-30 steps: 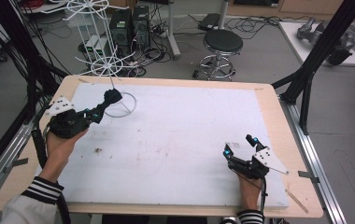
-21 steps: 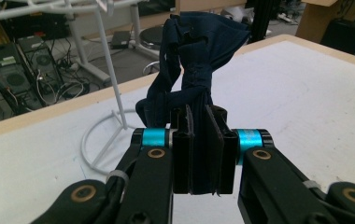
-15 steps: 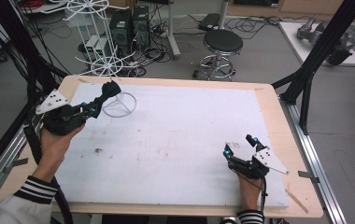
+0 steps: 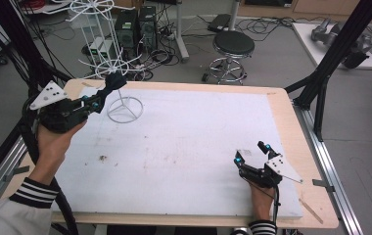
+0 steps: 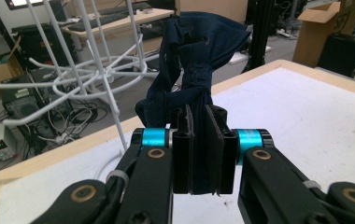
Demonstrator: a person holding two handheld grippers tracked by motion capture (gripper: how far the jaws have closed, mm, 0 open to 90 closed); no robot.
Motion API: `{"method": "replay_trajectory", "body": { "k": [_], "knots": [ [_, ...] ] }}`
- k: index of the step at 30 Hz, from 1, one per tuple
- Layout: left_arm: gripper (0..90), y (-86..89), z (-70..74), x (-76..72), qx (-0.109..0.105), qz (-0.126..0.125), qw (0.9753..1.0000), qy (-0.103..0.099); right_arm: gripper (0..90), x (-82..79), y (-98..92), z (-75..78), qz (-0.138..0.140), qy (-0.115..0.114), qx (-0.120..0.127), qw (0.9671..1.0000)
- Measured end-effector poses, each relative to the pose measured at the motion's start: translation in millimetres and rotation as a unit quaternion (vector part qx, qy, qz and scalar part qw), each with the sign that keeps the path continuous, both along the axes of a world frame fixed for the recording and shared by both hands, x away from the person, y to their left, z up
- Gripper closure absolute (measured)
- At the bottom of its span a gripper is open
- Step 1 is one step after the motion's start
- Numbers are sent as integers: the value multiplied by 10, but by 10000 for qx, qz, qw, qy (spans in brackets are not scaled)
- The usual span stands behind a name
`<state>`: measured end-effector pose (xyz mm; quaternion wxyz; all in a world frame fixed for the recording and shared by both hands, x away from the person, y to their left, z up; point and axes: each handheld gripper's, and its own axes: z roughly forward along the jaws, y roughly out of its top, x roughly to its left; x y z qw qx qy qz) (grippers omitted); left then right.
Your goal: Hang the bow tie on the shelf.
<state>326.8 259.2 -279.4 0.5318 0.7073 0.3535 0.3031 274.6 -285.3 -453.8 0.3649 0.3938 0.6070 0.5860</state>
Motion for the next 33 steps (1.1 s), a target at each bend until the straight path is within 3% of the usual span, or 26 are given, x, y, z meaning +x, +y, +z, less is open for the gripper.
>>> {"method": "replay_trajectory", "body": {
  "k": [17,33],
  "knots": [
    [813,-175,187,95,-15,11,9998,-213,94,0,-2,0,12,8,21,10000],
    [812,-364,65,221,121,-7,9999,-66,94,0,-4,-1,17,8,28,10000]
  ]
}}
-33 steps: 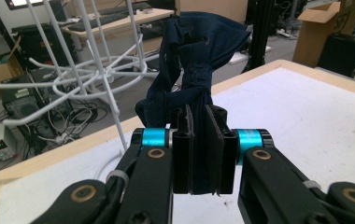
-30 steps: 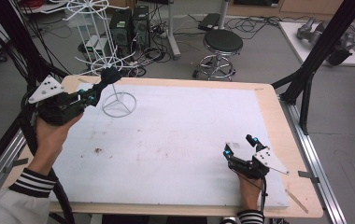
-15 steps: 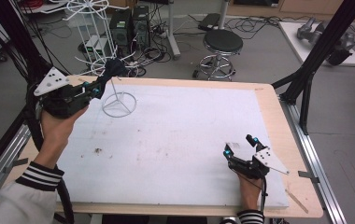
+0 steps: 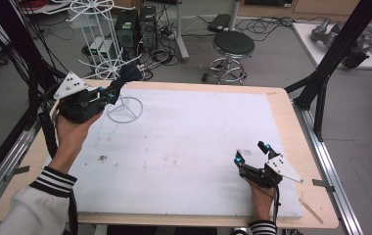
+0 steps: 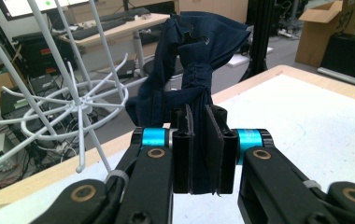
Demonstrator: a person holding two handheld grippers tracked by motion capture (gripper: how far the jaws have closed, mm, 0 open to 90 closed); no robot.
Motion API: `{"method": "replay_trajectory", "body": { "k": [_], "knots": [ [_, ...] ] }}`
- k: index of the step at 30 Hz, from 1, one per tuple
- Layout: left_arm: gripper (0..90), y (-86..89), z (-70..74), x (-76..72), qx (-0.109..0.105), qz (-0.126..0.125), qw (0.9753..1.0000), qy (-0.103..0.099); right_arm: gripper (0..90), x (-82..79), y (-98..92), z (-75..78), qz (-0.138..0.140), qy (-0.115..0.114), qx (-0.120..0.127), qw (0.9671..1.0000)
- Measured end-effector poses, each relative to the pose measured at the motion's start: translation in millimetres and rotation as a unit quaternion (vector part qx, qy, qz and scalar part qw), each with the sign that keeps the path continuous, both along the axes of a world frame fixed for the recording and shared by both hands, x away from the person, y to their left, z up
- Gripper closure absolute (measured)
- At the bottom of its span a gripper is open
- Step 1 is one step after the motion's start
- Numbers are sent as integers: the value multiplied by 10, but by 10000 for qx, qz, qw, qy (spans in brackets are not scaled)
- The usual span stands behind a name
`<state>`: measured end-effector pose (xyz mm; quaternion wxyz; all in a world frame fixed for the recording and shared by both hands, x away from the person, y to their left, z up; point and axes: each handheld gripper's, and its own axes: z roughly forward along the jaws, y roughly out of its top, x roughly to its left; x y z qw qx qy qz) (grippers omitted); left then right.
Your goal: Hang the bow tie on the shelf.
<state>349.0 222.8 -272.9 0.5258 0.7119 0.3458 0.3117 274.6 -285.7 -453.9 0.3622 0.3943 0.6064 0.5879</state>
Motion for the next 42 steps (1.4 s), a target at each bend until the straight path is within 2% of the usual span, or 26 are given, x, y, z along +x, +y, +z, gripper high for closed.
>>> {"method": "replay_trajectory", "body": {
  "k": [11,23,30,42],
  "knots": [
    [812,-45,-163,43,146,-18,9996,223,94,0,2,0,-8,-7,-5,10000],
    [812,-146,-281,118,401,-12,9986,356,94,-1,2,-1,-12,-9,-5,10000],
    [812,-158,-364,173,438,71,9981,436,94,-1,2,-1,-16,-6,0,10000],
    [810,-140,-507,273,363,185,9977,546,94,0,2,0,-14,-12,2,10000]
  ]
}}
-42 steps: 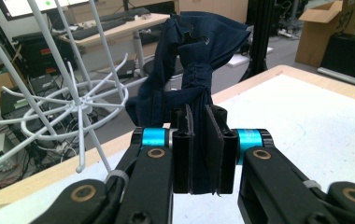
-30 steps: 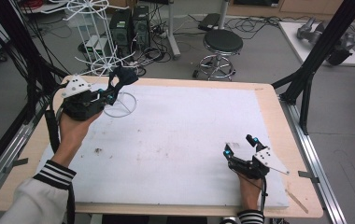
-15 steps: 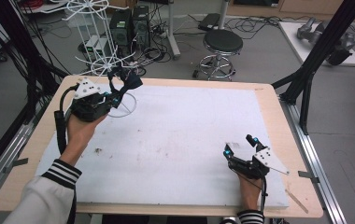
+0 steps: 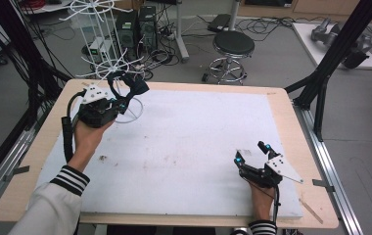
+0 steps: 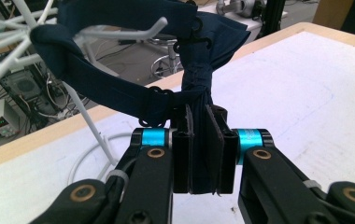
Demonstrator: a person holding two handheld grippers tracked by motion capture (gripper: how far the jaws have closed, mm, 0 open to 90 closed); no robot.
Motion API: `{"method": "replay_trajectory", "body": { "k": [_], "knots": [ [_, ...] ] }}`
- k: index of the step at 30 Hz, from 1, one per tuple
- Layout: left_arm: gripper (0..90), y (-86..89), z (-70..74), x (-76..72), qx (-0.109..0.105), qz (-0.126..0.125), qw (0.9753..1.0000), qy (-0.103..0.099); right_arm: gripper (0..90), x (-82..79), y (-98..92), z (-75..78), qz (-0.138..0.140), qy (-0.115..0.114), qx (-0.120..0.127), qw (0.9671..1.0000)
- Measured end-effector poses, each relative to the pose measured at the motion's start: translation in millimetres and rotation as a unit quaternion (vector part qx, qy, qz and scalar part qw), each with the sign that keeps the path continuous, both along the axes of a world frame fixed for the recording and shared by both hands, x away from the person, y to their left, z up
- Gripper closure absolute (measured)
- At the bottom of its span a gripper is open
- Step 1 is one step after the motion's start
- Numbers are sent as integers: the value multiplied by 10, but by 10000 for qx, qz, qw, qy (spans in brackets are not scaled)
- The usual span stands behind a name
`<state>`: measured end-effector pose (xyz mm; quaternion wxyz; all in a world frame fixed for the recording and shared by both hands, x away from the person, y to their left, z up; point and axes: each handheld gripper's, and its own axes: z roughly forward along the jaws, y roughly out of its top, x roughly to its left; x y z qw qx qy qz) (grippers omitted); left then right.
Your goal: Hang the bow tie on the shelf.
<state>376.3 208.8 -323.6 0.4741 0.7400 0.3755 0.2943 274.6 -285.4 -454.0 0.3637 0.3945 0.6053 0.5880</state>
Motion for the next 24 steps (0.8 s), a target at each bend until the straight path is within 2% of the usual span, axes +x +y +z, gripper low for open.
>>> {"method": "replay_trajectory", "body": {
  "k": [4,12,14,15,18,19,20,22,24],
  "knots": [
    [807,30,-45,8,-14,13,10000,46,94,0,0,0,5,-4,-10,10000],
    [770,126,-139,43,-217,13,9997,131,94,-5,2,0,10,-1,-26,10000],
    [685,143,-152,47,-270,-30,9996,119,94,-4,1,0,11,2,-16,10000],
    [541,148,-160,45,-279,-42,9996,93,94,-1,0,0,1,-7,-1,10000],
    [319,170,-185,28,-349,85,9993,-68,94,-3,2,0,7,-5,-16,10000],
    [319,195,-198,23,-407,26,9991,-85,94,-3,2,0,7,-5,-16,10000],
    [176,219,-214,18,-476,-56,9988,-81,94,-3,1,0,14,1,-12,10000],
    [121,280,-265,-26,-611,-163,9978,-190,94,-1,-1,0,10,-10,-20,10000],
    [116,361,-342,-107,-766,-227,9961,-372,94,-3,0,-1,11,-6,-16,10000]
  ]
}}
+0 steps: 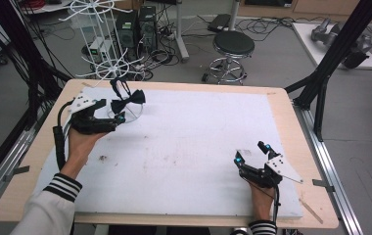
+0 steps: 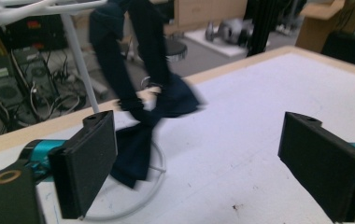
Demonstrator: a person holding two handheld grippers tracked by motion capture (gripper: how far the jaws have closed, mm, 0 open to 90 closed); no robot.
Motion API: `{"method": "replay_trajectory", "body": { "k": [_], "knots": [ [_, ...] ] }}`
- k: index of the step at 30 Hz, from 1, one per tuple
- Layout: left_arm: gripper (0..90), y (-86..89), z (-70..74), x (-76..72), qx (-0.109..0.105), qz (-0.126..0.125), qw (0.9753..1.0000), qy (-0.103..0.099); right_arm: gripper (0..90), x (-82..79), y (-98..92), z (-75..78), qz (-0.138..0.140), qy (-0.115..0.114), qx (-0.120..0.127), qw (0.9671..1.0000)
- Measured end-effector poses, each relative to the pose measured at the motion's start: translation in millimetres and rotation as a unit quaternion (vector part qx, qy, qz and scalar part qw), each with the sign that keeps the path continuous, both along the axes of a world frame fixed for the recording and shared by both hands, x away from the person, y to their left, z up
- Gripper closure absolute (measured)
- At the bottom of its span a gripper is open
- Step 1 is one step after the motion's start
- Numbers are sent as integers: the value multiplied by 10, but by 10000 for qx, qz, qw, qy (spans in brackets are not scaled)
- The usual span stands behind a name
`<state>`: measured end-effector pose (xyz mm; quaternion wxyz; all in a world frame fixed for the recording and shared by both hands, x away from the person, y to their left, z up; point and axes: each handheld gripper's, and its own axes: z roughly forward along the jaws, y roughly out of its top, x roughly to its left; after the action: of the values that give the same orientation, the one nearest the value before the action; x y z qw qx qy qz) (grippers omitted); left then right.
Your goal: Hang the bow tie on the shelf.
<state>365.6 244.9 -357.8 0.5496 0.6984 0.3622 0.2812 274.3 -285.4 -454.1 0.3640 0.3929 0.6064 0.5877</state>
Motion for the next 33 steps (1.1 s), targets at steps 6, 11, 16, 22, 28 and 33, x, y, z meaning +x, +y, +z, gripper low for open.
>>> {"method": "replay_trajectory", "body": {
  "k": [6,11,16,22,28,33],
  "knots": [
    [86,298,-318,-377,-566,-155,9955,-749,94,-1,2,0,-18,-21,-32,10000],
    [86,492,-589,-619,-679,-13,9929,-977,94,0,4,0,-26,-18,-32,10000],
    [86,626,-806,-759,-770,128,9917,-1017,94,-1,5,1,-33,3,-18,10000],
    [85,659,-951,-818,-834,158,9897,-1153,94,0,5,1,-27,-6,-31,10000],
    [84,674,-980,-825,-896,288,9886,-1178,94,-2,3,0,-24,-22,-33,10000],
    [85,625,-976,-829,-643,285,9903,-1200,94,-5,10,-1,-23,-16,-29,10000]
  ]
}}
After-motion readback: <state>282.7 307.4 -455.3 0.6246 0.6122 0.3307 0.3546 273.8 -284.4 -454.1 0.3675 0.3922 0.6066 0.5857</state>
